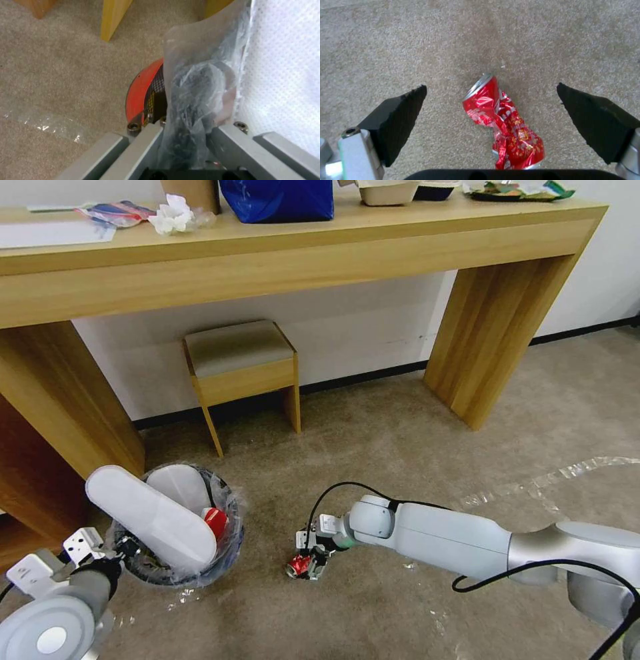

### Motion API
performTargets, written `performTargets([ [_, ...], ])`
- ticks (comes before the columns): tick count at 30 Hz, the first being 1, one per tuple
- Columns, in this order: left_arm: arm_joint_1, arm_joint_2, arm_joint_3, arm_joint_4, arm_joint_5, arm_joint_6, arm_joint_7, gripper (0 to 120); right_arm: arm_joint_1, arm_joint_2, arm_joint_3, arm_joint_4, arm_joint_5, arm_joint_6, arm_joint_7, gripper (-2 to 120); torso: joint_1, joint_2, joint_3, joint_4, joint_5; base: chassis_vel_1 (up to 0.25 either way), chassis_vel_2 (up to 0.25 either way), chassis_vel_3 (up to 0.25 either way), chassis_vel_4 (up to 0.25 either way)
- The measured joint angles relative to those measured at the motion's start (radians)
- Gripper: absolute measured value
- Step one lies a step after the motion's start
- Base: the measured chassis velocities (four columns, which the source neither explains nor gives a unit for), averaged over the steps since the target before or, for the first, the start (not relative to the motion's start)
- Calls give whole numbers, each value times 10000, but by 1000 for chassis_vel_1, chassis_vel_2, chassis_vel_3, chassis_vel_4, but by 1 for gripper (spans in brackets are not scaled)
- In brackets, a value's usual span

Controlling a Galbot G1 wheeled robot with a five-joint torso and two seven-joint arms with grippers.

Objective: Pick up the trash bin and place the garbage on the floor into it.

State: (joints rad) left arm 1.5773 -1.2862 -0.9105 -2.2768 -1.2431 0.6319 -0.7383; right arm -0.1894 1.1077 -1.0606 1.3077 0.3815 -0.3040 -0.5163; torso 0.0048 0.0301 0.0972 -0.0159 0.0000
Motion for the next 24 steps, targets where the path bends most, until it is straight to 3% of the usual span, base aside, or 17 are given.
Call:
performTargets([
  [24,-63,16,23,64,9,0,-4,0,-722,-54,203,-1195,-218,529,147,95,0,0,0,0,0,0,0,0,0],
])
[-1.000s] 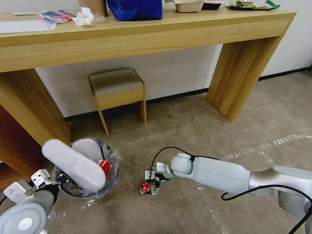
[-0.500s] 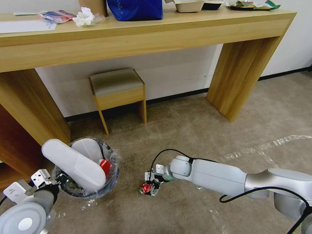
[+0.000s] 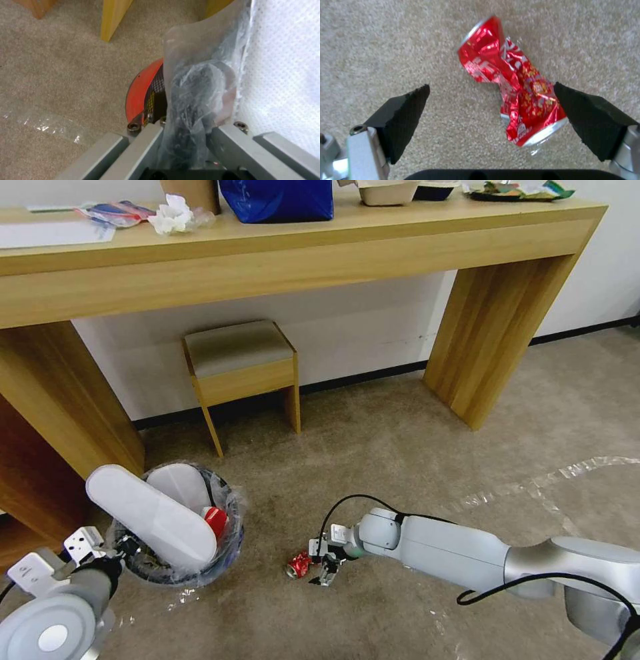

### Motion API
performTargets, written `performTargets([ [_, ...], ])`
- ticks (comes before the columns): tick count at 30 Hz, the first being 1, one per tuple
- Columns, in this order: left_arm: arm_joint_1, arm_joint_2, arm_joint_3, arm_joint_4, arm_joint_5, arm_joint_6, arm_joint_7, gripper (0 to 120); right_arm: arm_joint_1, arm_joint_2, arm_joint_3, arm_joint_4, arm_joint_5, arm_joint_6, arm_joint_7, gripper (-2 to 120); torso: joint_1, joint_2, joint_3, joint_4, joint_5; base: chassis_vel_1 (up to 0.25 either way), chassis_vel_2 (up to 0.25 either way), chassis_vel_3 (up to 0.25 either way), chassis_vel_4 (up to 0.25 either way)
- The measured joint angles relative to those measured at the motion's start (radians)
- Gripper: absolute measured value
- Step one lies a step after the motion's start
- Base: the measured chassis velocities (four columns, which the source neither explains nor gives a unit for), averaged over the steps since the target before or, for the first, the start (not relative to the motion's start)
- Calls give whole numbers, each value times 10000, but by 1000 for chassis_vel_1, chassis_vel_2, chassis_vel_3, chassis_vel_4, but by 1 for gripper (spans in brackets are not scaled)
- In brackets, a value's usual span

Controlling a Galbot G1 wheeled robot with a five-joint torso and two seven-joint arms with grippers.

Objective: Pick up the trash bin and place the garbage on the floor into it.

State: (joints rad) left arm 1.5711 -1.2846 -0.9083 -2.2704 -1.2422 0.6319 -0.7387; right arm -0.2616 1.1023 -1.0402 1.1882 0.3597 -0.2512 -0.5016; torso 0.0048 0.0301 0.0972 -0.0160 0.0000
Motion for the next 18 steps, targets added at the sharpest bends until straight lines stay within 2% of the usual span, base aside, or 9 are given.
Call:
performTargets([
  [18,67,-21,9,-79,-13,-2,0,0,-285,81,303,-985,-384,639,-41,95,0,0,0,-1,1,0,0,0,0],
])
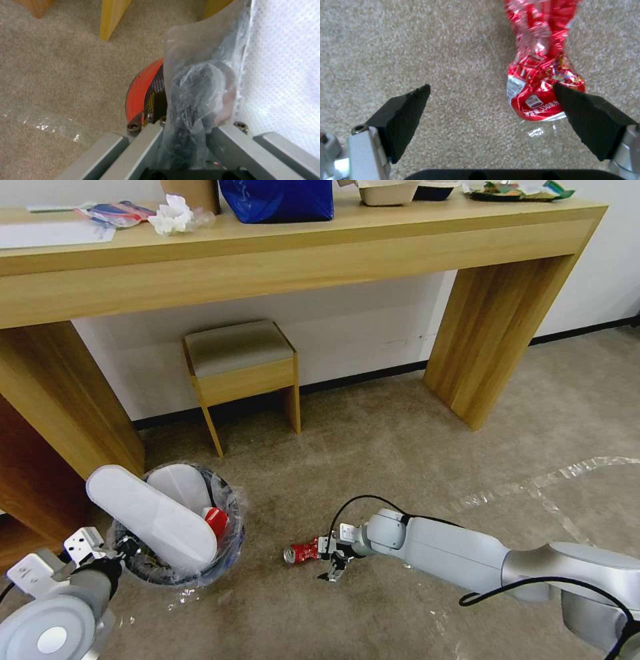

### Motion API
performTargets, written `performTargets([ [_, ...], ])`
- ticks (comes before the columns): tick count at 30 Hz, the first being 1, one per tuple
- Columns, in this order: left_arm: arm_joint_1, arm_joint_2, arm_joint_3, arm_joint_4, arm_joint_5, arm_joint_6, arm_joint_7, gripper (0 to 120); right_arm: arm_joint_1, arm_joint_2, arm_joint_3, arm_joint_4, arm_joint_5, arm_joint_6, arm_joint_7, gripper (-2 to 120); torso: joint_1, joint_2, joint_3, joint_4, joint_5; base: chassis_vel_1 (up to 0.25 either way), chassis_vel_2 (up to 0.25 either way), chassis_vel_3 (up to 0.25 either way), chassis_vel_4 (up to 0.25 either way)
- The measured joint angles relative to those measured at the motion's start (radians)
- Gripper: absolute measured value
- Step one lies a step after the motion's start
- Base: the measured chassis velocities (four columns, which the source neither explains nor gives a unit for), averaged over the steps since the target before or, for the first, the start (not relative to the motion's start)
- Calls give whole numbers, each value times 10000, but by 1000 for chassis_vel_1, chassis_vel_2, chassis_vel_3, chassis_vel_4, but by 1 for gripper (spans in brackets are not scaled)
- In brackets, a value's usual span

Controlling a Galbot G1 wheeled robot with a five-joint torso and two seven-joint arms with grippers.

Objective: Pick up the trash bin and place the garbage on the floor into it.

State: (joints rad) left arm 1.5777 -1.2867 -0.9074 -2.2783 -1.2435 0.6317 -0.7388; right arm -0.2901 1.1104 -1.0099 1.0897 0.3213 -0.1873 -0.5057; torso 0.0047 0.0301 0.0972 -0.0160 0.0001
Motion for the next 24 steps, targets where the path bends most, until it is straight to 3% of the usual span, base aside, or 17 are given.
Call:
performTargets([
  [24,-92,-163,64,157,152,-16,38,0,239,222,171,-465,-133,314,-72,96,0,0,0,0,-1,0,0,0,0],
])
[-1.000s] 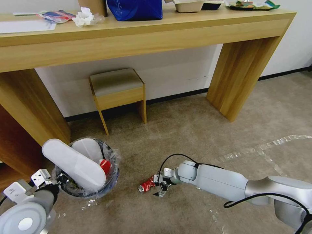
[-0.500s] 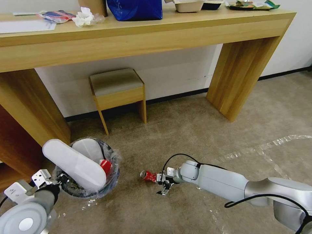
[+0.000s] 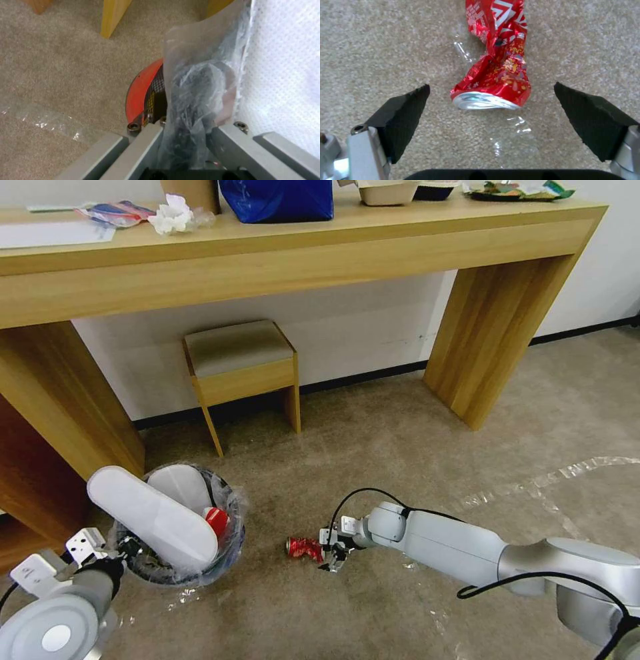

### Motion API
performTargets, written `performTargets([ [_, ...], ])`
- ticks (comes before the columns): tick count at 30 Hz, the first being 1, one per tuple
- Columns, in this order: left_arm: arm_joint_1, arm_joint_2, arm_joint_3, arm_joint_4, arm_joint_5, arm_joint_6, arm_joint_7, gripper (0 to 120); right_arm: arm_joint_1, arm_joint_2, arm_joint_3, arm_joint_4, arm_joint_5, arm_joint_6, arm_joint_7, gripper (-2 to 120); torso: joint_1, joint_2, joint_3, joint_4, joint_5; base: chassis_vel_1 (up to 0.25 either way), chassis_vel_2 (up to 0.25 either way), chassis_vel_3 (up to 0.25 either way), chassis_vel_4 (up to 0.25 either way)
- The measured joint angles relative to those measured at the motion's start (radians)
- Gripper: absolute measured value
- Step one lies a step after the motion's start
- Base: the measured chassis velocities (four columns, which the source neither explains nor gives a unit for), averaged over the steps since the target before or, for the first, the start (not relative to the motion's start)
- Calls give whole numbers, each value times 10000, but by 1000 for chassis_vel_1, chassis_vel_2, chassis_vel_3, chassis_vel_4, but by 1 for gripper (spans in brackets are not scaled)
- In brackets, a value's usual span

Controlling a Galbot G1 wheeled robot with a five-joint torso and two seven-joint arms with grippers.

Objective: Pick up the trash bin and place the garbage on the floor into it.

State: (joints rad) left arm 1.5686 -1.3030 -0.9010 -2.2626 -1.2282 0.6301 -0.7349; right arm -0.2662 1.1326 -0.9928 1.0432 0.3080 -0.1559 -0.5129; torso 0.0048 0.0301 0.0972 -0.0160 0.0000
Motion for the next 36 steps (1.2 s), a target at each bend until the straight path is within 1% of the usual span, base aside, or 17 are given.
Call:
performTargets([
  [17,-18,-55,11,25,37,-26,28,0,-76,406,113,-448,-69,201,-29,96,0,0,0,0,0,0,0,0,0],
  [23,-18,-55,15,13,40,-32,34,0,-115,653,175,-724,-60,265,-43,95,0,0,0,1,0,0,0,0,0],
  [30,46,-19,-25,-97,20,-40,36,0,-453,969,319,-1228,-100,343,-20,95,0,0,0,1,1,0,0,0,0],
  [36,63,-25,-19,-119,18,-46,42,0,-625,970,422,-1330,-175,409,-15,95,0,0,0,1,1,0,0,0,0],
])
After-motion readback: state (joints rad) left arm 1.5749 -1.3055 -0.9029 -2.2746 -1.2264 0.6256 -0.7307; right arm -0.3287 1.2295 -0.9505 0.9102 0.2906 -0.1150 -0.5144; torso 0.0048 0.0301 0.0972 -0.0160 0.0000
